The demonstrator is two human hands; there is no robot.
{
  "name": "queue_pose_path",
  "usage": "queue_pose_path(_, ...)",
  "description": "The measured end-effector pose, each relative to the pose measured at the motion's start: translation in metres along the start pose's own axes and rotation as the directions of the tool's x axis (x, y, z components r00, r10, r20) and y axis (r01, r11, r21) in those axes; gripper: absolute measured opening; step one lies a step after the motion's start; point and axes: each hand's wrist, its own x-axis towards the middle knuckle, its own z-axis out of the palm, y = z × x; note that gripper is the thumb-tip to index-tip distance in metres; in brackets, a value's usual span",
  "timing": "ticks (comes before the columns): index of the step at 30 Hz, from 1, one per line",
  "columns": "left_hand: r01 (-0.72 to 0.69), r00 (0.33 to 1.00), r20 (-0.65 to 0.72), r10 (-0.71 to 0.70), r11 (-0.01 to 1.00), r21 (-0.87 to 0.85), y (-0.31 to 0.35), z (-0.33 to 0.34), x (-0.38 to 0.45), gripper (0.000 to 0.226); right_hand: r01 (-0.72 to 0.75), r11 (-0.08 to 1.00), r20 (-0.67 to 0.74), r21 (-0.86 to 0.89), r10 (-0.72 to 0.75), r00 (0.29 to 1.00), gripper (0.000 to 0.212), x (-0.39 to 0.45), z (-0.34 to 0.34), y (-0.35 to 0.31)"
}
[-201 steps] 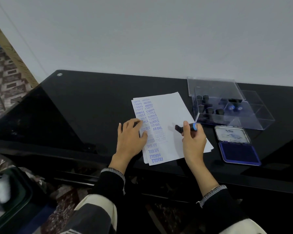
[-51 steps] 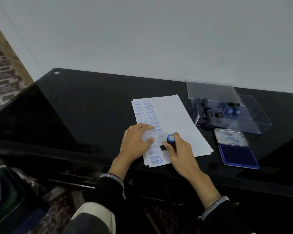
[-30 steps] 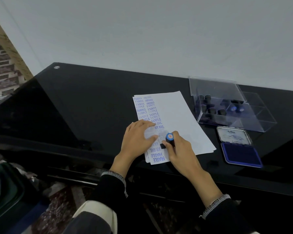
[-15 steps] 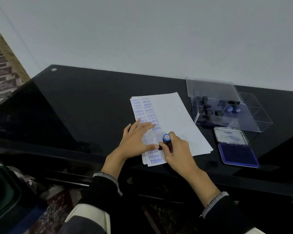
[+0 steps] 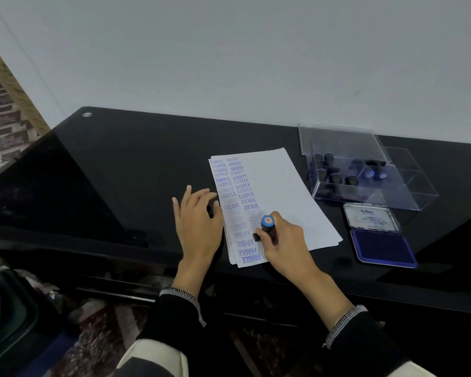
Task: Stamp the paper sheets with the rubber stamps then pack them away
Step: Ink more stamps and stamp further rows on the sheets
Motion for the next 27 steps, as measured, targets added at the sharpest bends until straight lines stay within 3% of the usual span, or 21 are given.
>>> queue_pose_path(3,0.097,0.990,0.091,-0.106,0.990,0.104,-0.0042,0.0029,-0.0003,0.039,-0.001,1.000,0.008,-0.004,0.001,1.000,0.020,-0.0007,-0.0010,-0.0025)
queue_pose_path(11,0.089,0.972,0.205,-0.116,0.987,0.137,-0.0020,0.0024,0.0015,0.045,-0.018,0.999,0.022,0.050,0.017,1.000,0.024,0.0023,-0.0060,-0.0067)
queue_pose_path(18,0.079,0.969,0.222,-0.113,0.985,0.156,-0.0019,0.0018,0.0017,0.045,-0.036,0.999,-0.008,0.032,0.037,0.999,0.032,0.0009,0.0011,-0.0011)
queue_pose_path(27,0.075,0.968,0.224,-0.112,0.983,0.169,-0.0006,0.0013,0.0015,0.046,-0.031,0.998,0.022,0.053,0.030,0.999,0.022,0.0059,-0.0041,-0.0052)
